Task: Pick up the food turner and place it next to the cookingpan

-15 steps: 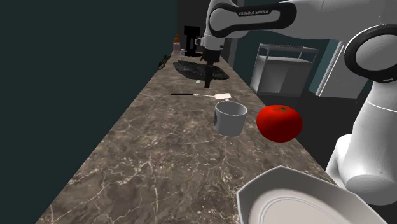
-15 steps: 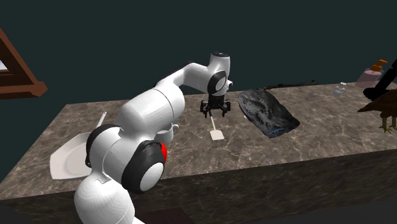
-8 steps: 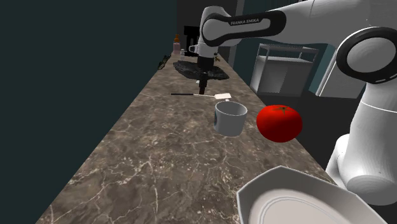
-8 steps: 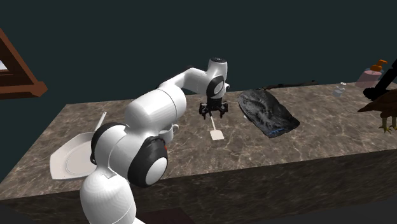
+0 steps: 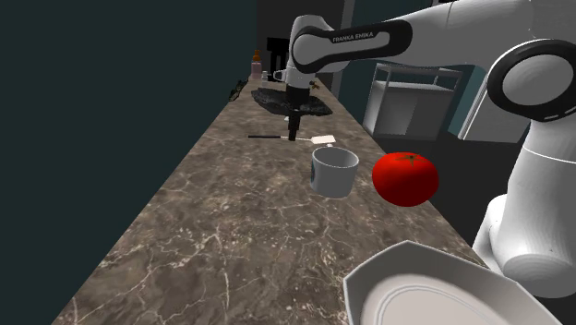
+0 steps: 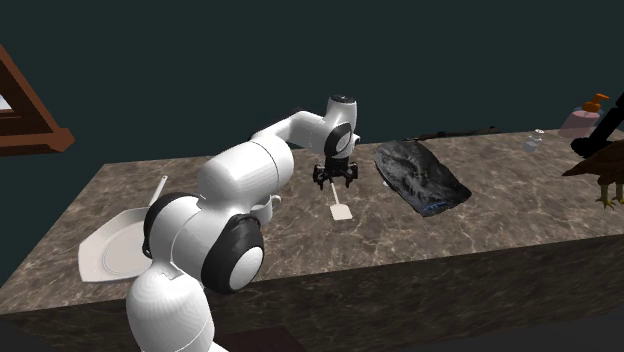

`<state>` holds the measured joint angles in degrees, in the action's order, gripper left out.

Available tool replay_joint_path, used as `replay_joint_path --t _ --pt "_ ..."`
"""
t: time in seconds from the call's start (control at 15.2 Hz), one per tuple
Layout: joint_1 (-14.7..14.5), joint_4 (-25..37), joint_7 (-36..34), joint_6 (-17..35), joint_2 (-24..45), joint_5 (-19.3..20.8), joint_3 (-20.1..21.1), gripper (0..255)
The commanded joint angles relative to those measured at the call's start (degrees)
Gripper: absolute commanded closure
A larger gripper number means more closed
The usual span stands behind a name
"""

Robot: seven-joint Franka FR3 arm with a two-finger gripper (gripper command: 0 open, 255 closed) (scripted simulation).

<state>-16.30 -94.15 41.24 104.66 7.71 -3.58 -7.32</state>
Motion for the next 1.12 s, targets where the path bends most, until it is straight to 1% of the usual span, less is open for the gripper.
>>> replay_joint_path --t 0.0,0.07,0.66,1.06 --pt "0.0 0.0 0.0 0.0 0.0 0.0 0.0 0" --pt "0.0 0.0 0.0 0.0 0.0 0.0 0.0 255" --pt "0.0 0.0 0.0 0.0 0.0 0.0 0.0 255" --pt "0.1 5.0 -0.2 -4.7 0.3 0.0 0.0 255"
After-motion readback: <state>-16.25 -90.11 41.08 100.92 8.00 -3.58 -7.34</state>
